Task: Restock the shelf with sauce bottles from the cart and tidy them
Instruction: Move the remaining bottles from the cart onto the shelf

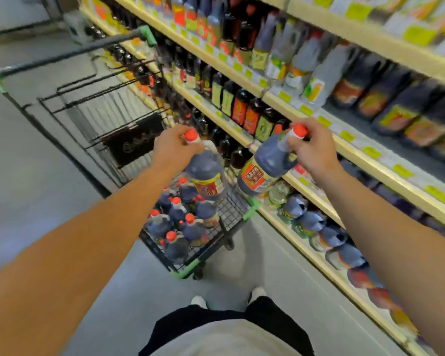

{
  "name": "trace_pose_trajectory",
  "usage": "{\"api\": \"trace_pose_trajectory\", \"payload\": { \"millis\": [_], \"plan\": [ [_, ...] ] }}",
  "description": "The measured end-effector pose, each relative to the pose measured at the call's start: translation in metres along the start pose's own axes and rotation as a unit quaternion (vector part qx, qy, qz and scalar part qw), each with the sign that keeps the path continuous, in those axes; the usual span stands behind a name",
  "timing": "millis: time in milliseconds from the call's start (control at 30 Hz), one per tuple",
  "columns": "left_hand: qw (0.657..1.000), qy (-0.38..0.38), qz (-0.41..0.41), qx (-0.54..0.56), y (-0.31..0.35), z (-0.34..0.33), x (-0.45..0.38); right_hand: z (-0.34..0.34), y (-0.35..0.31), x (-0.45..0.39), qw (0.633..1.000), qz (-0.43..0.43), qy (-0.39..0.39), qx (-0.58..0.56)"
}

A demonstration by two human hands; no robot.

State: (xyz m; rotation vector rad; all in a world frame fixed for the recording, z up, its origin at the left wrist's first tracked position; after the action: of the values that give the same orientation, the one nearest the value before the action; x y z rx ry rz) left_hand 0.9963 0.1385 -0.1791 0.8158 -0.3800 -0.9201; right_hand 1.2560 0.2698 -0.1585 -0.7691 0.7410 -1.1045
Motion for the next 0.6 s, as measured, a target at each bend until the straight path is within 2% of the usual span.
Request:
{"api": "trace_pose_trajectory", "payload": {
  "millis": [233, 600],
  "plan": [
    [0.996, -0.062, -0.058, 0.019, 0.079, -0.08, 0.006, 0.091, 0.051, 0.018, 0.998, -0.018, 0.067, 0.005],
    [0.989, -0.044, -0.117, 0.08, 0.19, -0.178, 0.01, 0.218, 0.106, 0.006, 0.99, 0.014, 0.14, 0.015]
  ]
}}
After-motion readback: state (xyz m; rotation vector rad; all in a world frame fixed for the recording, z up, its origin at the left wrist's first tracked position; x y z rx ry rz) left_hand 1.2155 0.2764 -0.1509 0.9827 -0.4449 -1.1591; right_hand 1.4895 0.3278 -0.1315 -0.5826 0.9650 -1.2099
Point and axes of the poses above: each hand's wrist, its own x-axis away from the middle knuckle, its own z-axis out of the back of the hand, y = z × x, the point moved 2 cm from there along -x, towards the middle knuckle, and after that the axes turned 1 degree about -z, right-handed, at the moved point
